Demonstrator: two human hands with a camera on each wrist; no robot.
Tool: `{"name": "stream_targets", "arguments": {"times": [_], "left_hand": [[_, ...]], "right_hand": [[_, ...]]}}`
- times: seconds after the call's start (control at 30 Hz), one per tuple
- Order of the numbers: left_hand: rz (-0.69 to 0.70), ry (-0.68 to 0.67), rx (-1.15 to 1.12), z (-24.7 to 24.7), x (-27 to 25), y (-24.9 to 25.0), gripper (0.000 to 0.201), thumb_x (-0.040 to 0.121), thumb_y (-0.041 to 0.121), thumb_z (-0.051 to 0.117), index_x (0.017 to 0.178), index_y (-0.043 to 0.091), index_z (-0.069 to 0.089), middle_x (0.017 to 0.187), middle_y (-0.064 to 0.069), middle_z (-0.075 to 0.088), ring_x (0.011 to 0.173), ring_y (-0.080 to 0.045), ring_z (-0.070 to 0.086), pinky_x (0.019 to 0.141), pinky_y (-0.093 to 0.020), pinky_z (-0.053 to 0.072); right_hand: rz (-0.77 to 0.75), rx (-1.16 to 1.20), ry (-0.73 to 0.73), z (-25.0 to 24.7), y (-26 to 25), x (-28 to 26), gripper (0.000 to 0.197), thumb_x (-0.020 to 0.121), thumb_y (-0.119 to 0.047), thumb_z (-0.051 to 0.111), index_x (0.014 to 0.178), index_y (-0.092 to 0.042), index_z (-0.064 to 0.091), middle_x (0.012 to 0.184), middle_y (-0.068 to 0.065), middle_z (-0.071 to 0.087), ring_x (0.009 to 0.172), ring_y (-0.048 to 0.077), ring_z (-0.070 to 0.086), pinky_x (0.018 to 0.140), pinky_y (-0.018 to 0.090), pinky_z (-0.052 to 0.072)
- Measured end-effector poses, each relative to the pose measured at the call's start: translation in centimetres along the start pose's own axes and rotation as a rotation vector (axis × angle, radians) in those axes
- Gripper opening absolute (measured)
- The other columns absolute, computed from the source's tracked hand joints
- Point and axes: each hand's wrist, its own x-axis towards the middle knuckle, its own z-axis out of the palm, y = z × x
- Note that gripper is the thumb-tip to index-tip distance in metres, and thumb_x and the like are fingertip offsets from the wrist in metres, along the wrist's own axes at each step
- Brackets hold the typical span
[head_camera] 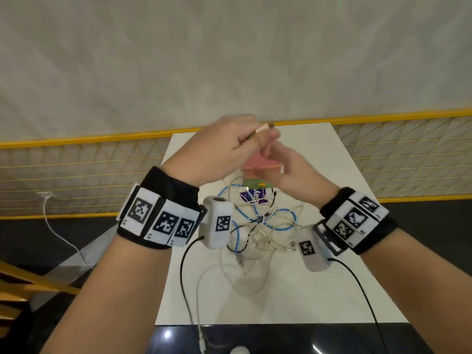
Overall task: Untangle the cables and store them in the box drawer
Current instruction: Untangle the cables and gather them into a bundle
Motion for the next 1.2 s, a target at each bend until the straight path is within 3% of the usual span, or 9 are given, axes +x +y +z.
{"name": "stream_targets", "arguments": {"times": [0.1,0.2,0.33,0.53,0.63,0.8,0.9,1.03,1.2], "left_hand": [[-0.037,0.169,-0.298,-0.3,0.8,1.3,0.042,0.103,0.032,0.042,0.073,0.005,0.054,0.061,-0.002,0.051,0.057,-0.013,0.051,0.06,-0.023,0.043],[-0.086,0.348,-0.581,-1.9,0.8,2.8,0.038,0.104,0.03,0.036,0.069,0.016,0.044,0.052,0.007,0.035,0.041,-0.015,0.035,0.041,-0.023,0.034],[-0.116,0.536,-0.682,-5.2,-0.8,2.0,0.042,0.104,0.034,0.035,0.068,0.019,0.049,0.048,0.009,0.025,0.041,-0.01,0.019,0.04,-0.019,0.017],[-0.422,-0.185,-0.128,0.7,-3.0,-2.0,0.037,0.103,0.044,0.036,0.124,0.024,0.059,0.054,0.001,0.063,0.05,-0.004,0.055,0.059,-0.022,0.045],[-0.521,-0.335,-0.189,2.7,-3.8,-2.6,0.046,0.102,0.052,0.029,0.101,0.021,0.063,0.069,0.001,0.072,0.035,-0.006,0.047,0.054,-0.026,0.044],[-0.341,0.013,-0.273,4.0,-2.4,-3.6,0.024,0.095,0.035,0.06,0.091,0.016,0.074,0.082,-0.003,0.064,0.065,-0.006,0.057,0.07,-0.027,0.046],[-0.323,0.246,-0.271,4.1,-1.3,-3.5,0.018,0.094,0.028,0.062,0.081,0.024,0.074,0.09,-0.003,0.072,0.085,-0.014,0.063,0.076,-0.027,0.044],[-0.348,0.596,-0.357,1.0,-0.6,-3.9,0.02,0.096,0.026,0.061,0.084,0.017,0.075,0.085,0.014,0.071,0.083,0.012,0.06,0.076,-0.011,0.04],[-0.614,-0.204,0.035,0.4,-2.5,-5.2,0.038,0.084,0.059,0.063,0.083,0.024,0.077,0.064,0.003,0.056,0.058,-0.011,0.048,0.055,-0.018,0.034]], "right_hand": [[-0.1,0.012,-0.223,3.4,-1.8,1.5,0.048,0.088,-0.02,0.066,0.129,-0.025,0.043,0.125,-0.016,0.052,0.122,0.0,0.048,0.108,0.022,0.035],[-0.034,0.054,-0.322,6.4,0.1,1.8,0.011,0.098,-0.012,0.048,0.098,-0.016,0.058,0.089,-0.004,0.063,0.082,-0.001,0.056,0.08,0.015,0.042],[0.184,-0.147,-0.27,6.4,4.9,-0.2,0.033,0.101,-0.013,0.034,0.074,-0.02,0.052,0.075,0.001,0.06,0.064,-0.002,0.052,0.071,0.021,0.039],[0.236,0.055,-0.215,4.6,1.4,-0.4,0.034,0.103,-0.024,0.032,0.074,-0.013,0.046,0.053,0.001,0.044,0.05,0.023,0.062,0.041,0.027,0.042],[0.164,0.052,-0.194,3.5,-0.3,-0.4,0.032,0.102,-0.018,0.034,0.073,-0.014,0.046,0.052,0.005,0.041,0.043,0.019,0.051,0.041,0.023,0.038],[0.07,0.043,-0.136,3.1,0.2,0.1,0.029,0.097,-0.01,0.043,0.075,-0.024,0.054,0.059,0.0,0.052,0.057,0.021,0.051,0.058,0.038,0.041],[0.085,0.055,-0.148,3.4,0.9,0.0,0.018,0.097,-0.013,0.048,0.083,-0.022,0.056,0.07,0.001,0.061,0.064,0.013,0.06,0.058,0.028,0.044],[0.287,-0.115,-0.4,4.7,4.2,-2.4,0.03,0.1,-0.024,0.041,0.088,-0.008,0.063,0.079,0.003,0.067,0.066,0.003,0.059,0.061,0.02,0.044],[0.544,0.104,-0.873,6.6,4.0,-5.8,0.037,0.098,-0.03,0.049,0.102,0.004,0.062,0.092,0.011,0.067,0.081,0.024,0.068,0.07,0.031,0.056]]}}
